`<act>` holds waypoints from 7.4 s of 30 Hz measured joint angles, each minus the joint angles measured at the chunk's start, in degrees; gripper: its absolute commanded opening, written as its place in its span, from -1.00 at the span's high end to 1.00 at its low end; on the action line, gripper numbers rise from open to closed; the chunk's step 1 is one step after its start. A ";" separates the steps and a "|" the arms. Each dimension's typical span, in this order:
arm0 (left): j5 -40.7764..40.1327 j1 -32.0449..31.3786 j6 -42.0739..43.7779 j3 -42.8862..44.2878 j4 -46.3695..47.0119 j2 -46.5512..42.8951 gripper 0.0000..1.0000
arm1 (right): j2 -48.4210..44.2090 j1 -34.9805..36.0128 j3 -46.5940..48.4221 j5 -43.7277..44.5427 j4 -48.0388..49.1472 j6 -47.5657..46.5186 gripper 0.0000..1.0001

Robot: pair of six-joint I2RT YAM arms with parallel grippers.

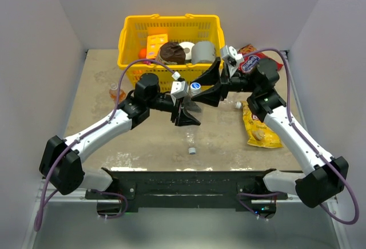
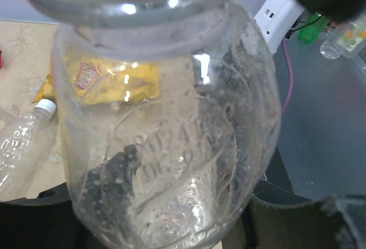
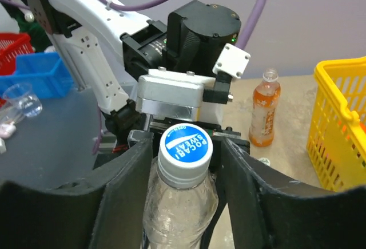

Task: Unscrew the bottle caps
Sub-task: Unscrew the bottle cap from the plastic bottle.

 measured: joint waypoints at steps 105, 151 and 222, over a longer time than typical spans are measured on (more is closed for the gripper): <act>6.38 4.57 -1.55 2.10 -2.25 -0.57 0.51 | 2.38 0.13 -1.18 3.98 17.55 15.08 0.64; -19.19 3.34 -0.74 3.34 -4.74 0.11 0.56 | -2.62 3.19 -3.15 30.01 -0.28 3.32 -0.09; 8.87 1.18 1.46 3.69 -2.91 0.76 0.60 | 5.88 -0.98 2.29 -9.14 25.86 23.78 0.73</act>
